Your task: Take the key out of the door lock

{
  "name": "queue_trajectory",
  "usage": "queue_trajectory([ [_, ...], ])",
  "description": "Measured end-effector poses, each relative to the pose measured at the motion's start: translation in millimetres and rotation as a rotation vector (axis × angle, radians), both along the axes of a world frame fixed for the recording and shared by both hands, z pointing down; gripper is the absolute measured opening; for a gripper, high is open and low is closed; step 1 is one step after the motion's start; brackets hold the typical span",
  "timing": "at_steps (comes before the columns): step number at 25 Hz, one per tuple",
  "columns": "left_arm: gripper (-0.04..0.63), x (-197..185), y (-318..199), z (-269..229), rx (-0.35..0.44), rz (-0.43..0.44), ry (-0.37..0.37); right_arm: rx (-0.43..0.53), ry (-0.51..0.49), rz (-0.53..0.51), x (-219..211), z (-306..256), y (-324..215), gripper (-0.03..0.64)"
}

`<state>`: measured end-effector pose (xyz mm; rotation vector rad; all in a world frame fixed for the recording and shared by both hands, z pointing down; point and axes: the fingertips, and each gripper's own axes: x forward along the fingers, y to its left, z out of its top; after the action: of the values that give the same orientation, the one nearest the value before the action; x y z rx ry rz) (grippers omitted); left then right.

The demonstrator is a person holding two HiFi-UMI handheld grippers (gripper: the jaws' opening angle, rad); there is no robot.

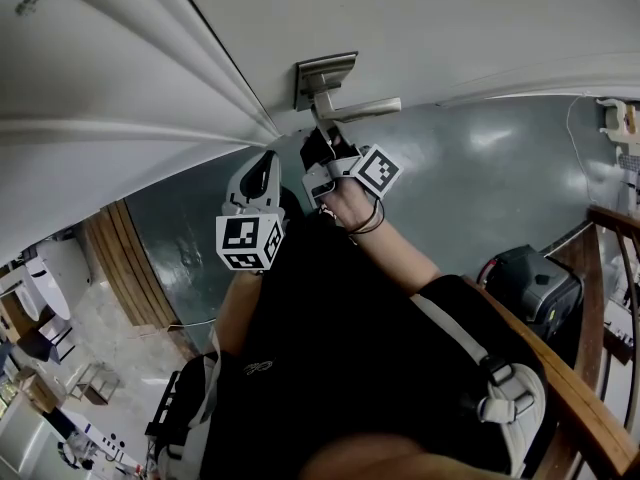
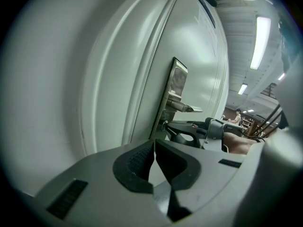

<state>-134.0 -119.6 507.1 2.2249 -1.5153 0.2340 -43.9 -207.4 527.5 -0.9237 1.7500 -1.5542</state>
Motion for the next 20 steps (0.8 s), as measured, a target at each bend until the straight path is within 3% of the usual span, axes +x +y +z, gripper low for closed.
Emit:
queue_trajectory([
  [20, 0.029, 12, 3, -1, 0.005, 0.012, -0.001, 0.034, 0.019, -0.024, 5, 0, 13, 0.029],
])
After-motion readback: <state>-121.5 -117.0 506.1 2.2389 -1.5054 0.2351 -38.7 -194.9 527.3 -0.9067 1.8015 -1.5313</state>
